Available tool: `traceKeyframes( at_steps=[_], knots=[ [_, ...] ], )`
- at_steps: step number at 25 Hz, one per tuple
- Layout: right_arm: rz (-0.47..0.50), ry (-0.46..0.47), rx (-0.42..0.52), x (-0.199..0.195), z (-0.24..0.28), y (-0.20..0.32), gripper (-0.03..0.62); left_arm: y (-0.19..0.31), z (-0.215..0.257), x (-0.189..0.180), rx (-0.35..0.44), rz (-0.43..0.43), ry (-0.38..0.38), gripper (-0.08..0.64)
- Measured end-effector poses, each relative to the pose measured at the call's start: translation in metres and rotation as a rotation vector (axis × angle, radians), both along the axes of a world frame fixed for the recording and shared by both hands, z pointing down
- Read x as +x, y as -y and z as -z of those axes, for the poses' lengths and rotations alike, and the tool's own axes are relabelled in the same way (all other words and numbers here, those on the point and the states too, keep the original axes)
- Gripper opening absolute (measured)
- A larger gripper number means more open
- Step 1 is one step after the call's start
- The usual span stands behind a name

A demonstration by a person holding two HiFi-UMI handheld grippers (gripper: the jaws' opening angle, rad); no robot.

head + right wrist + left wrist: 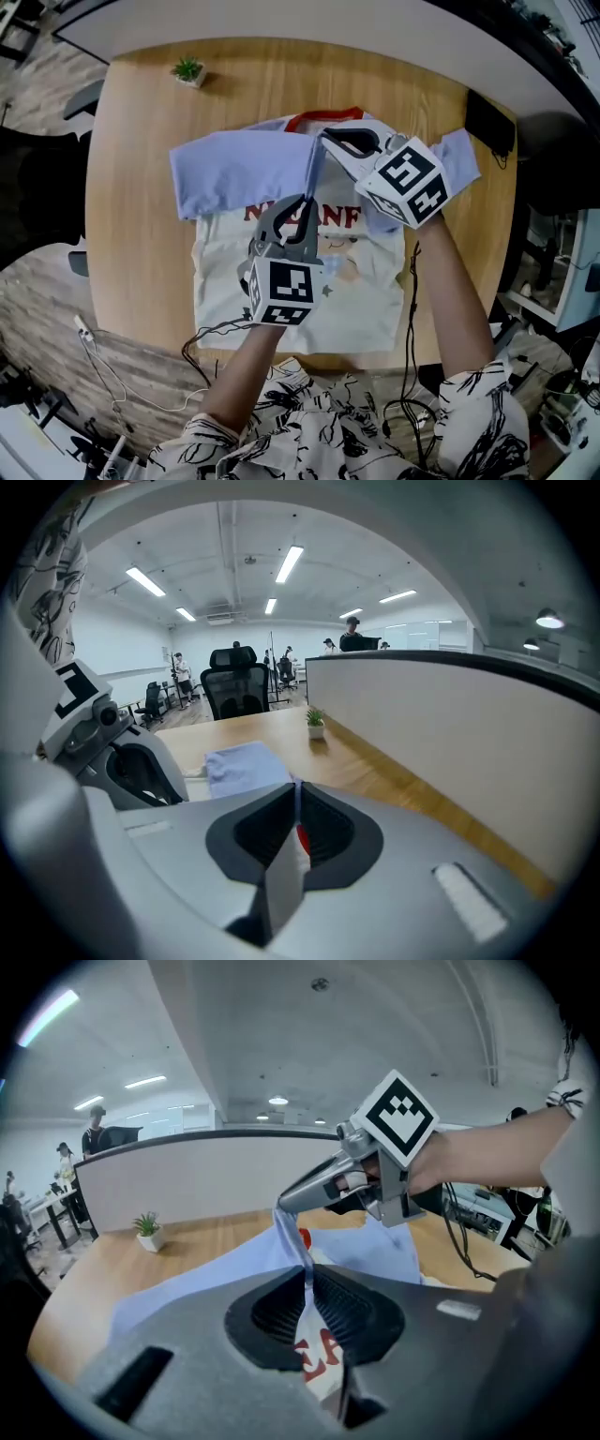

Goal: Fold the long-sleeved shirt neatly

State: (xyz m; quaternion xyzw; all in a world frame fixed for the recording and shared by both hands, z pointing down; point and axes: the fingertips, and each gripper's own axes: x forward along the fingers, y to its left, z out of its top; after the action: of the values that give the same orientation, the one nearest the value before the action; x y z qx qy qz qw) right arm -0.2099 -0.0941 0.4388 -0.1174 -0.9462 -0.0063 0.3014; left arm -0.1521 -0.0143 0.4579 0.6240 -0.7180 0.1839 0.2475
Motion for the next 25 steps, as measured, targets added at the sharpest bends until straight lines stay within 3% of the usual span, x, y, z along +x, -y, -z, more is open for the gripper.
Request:
traceKeyframes(
  at_steps=[5, 13, 18, 25],
  knots=[
    [-0.037, -0.040, 0.045, 0.011, -0.039, 0.018, 0.031, 0.017, -0.033, 0.014, -0.068, -0.034, -0.006, 0.035],
    [-0.061, -0.091, 0.078, 0.022, -0.082, 0.042, 0.031, 0.046, -0.065, 0.033, -0.107, -0.080, -0.037, 0.035],
    [-0.099, -0.068, 0.060, 0.031, -0.080, 0.052, 0.031, 0.056, -0.063, 0.045, -0.095, -0.108, -0.042, 0.035],
    [-0.107, -0.126, 0.041, 0.043, -0.108, 0.056, 0.053, 0.054, -0.088, 0.056, -0.145, -0.149, -0.074, 0.049]
  ],
)
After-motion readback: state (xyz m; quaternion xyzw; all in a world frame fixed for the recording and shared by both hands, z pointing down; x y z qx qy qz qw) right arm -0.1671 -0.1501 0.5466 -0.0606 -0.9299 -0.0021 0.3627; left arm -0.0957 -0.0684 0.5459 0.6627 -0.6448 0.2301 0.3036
